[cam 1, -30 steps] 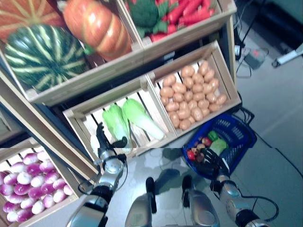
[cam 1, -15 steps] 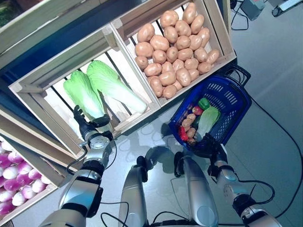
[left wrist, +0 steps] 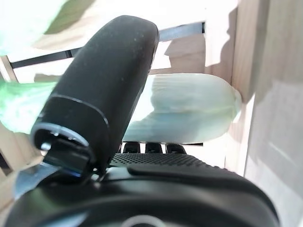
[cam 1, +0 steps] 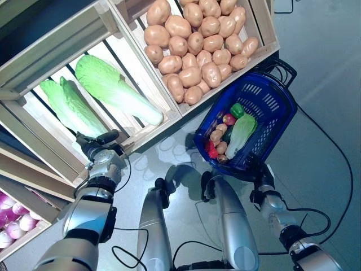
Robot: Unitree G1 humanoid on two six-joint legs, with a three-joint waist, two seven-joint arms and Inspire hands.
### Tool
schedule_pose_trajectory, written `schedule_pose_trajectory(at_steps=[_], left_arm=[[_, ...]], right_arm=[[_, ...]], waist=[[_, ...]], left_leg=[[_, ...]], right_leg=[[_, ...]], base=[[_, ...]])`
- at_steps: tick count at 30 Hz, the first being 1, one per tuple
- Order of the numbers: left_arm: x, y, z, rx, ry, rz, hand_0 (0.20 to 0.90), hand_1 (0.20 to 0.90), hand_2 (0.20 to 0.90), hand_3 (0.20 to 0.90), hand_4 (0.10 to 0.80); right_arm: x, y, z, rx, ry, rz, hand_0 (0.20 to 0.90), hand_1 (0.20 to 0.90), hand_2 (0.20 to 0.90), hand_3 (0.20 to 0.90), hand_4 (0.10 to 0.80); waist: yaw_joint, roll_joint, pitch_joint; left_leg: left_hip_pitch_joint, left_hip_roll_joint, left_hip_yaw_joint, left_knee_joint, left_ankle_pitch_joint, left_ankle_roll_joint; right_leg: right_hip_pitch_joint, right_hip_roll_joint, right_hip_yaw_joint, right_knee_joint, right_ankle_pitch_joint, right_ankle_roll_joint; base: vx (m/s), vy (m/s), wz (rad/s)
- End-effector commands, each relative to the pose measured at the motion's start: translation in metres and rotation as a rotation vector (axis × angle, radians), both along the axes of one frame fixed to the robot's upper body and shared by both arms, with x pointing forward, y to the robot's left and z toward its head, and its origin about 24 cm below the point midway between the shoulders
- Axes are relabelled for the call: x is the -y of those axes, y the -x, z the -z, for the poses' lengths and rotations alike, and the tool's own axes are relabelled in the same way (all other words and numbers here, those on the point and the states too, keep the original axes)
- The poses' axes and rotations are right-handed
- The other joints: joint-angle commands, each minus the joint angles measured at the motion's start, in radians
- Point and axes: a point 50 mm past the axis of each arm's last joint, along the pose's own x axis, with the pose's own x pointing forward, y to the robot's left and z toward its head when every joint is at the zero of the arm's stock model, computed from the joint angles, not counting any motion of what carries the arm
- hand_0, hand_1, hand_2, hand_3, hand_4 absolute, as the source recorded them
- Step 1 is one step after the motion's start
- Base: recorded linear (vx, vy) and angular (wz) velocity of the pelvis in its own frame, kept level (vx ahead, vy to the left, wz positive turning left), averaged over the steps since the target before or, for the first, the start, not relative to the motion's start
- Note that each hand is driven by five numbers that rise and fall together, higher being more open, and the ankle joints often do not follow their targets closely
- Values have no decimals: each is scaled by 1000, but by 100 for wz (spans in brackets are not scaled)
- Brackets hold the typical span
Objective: Put vegetables into the basket
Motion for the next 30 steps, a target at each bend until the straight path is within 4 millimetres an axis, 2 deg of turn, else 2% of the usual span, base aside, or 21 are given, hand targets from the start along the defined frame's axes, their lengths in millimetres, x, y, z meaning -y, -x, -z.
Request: schedule_pose_trajectory(at_steps=[1, 4, 10, 12, 14, 17, 21, 26, 30], left_arm=[[3, -10, -13, 32, 55, 54, 900, 900, 900, 900, 800], [5, -16, -21, 30, 129, 70, 900, 900, 900, 900, 800], [8, -21, -25, 60, 277, 73, 900, 900, 900, 900, 800], [11, -27, -39, 166, 310, 77, 900, 900, 900, 900, 800], [11, -31, -56, 288, 325, 67, 300, 300, 300, 300, 400], [14, -33, -68, 350, 333, 50, 300, 300, 300, 300, 400], [16, -33, -69, 346, 328, 50, 300, 300, 300, 300, 400], [11, -29, -60, 314, 315, 41, 300, 300, 300, 300, 400], [8, -23, -43, 269, 312, 44, 300, 300, 300, 300, 400]], right_arm=[[-5, -9, -20, 101, -26, 40, 900, 900, 900, 900, 800], [-4, -16, -28, 121, -21, 55, 900, 900, 900, 900, 800], [-2, -20, -35, 152, -23, 79, 900, 900, 900, 900, 800], [-3, -21, -38, 169, -28, 93, 900, 900, 900, 900, 800], [0, -22, -40, 180, -33, 106, 900, 900, 900, 900, 800], [2, -20, -39, 184, -36, 118, 900, 900, 900, 900, 800], [3, -17, -37, 187, -49, 123, 900, 900, 900, 900, 800], [3, -15, -32, 166, -48, 125, 900, 900, 900, 900, 800], [4, -10, -26, 147, -53, 129, 900, 900, 900, 900, 800]], waist=[[-23, -5, -30], [-34, -9, -18], [-44, -11, -5], [-44, -15, 2], [-43, -14, 7], [-41, -11, 7], [-38, -10, 6], [-38, -10, -4], [-36, -6, -27]], left_leg=[[10, -38, 68, 21, -73, 95], [-12, -38, 68, 34, -73, 96], [-41, -35, 69, 50, -72, 98], [-55, -34, 67, 61, -74, 99], [-65, -32, 66, 74, -80, 101], [-73, -28, 67, 91, -88, 103], [-62, -30, 67, 95, -96, 107], [-10, -28, 75, 71, -93, 105], [76, -32, 84, 8, -75, 101]], right_leg=[[47, 22, 65, -53, 5, 5], [24, 27, 69, -39, 6, 5], [-5, 30, 71, -25, 11, 5], [-19, 30, 70, -14, 11, 4], [-28, 28, 65, -3, 8, 3], [-37, 27, 63, 12, 4, 2], [-27, 25, 60, 20, -5, 0], [22, 21, 52, -4, -6, -2], [101, 19, 50, -66, 3, 0]], base=[[0, 0, 0], [0, 0, 0], [-26, -3, -2], [-62, -25, 0], [-55, -19, 3], [-47, -15, 5], [-27, -20, 3], [-4, -6, 1], [24, -6, 0]])
